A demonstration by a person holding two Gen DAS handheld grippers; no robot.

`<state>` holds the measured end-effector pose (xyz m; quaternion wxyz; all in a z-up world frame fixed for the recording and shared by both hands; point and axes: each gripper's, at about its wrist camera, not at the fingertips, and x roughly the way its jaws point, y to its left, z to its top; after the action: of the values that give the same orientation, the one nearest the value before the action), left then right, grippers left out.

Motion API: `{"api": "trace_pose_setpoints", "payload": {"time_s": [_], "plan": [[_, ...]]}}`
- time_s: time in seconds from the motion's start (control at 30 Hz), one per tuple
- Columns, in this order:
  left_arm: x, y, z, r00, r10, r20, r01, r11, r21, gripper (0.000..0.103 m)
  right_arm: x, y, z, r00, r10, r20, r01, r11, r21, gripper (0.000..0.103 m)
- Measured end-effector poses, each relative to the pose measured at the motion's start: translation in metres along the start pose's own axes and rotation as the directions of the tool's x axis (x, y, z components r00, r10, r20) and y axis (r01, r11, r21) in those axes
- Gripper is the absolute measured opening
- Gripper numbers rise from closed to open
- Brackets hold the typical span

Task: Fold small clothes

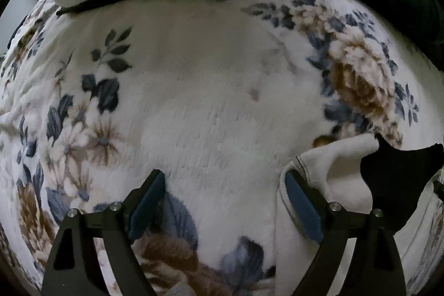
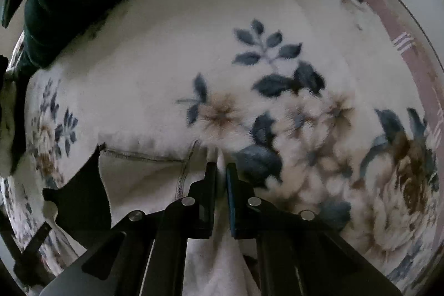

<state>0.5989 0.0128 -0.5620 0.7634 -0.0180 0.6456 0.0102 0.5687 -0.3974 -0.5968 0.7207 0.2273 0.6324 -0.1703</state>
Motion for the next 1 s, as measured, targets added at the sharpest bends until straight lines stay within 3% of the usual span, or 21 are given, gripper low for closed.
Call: {"api": "trace_pose_setpoints", "payload": {"time_s": [0.1,0.13,0.23,0.27,0.43,0.53,0.67,0.87,1.0], "plan": [[-0.016,-0.006,0.013,0.999,-0.014,0.035,0.014,1.0,0.013,0.089,-0.003,0.009,0.004,1.0,0.004,-0.029,-0.004,1.0,-0.026,0.012],[-0.025,-0.007,0.013,0.998,-0.021,0.054,0.02,1.0,0.02,0.089,-0.007,0.01,0.004,0.999,0.022,-0.044,-0.024,0.999,-0.031,0.021],[-0.055,-0.015,0.004,0.994,-0.023,0.106,0.015,0.997,0.072,0.09,-0.028,0.009,0.0,0.99,0.125,-0.067,-0.127,0.992,-0.019,0.06],[-0.065,-0.017,-0.002,0.993,-0.027,0.119,0.017,0.996,0.085,0.093,-0.038,0.004,-0.007,0.986,0.148,-0.076,-0.15,0.989,-0.015,0.064],[-0.125,-0.051,-0.052,0.985,-0.09,0.149,0.069,0.988,0.14,0.095,-0.083,-0.03,-0.053,0.974,0.169,-0.149,-0.175,0.984,-0.03,0.074],[-0.144,-0.098,-0.087,0.987,-0.114,0.113,0.095,0.983,0.159,0.095,-0.104,-0.059,-0.083,0.967,0.162,-0.196,-0.175,0.983,-0.05,0.074],[-0.163,-0.16,-0.167,0.99,-0.142,0.008,0.138,0.975,0.175,0.095,-0.122,-0.106,-0.11,0.945,0.171,-0.279,-0.194,0.979,-0.057,0.074],[-0.159,-0.251,-0.289,0.974,-0.145,-0.174,0.166,0.98,0.113,0.095,-0.133,-0.178,-0.09,0.931,0.165,-0.327,-0.224,0.963,-0.151,0.074],[-0.137,-0.297,-0.347,0.961,-0.102,-0.256,0.123,0.99,0.069,0.095,-0.117,-0.192,-0.069,0.922,0.165,-0.35,-0.255,0.939,-0.231,0.074]]}}
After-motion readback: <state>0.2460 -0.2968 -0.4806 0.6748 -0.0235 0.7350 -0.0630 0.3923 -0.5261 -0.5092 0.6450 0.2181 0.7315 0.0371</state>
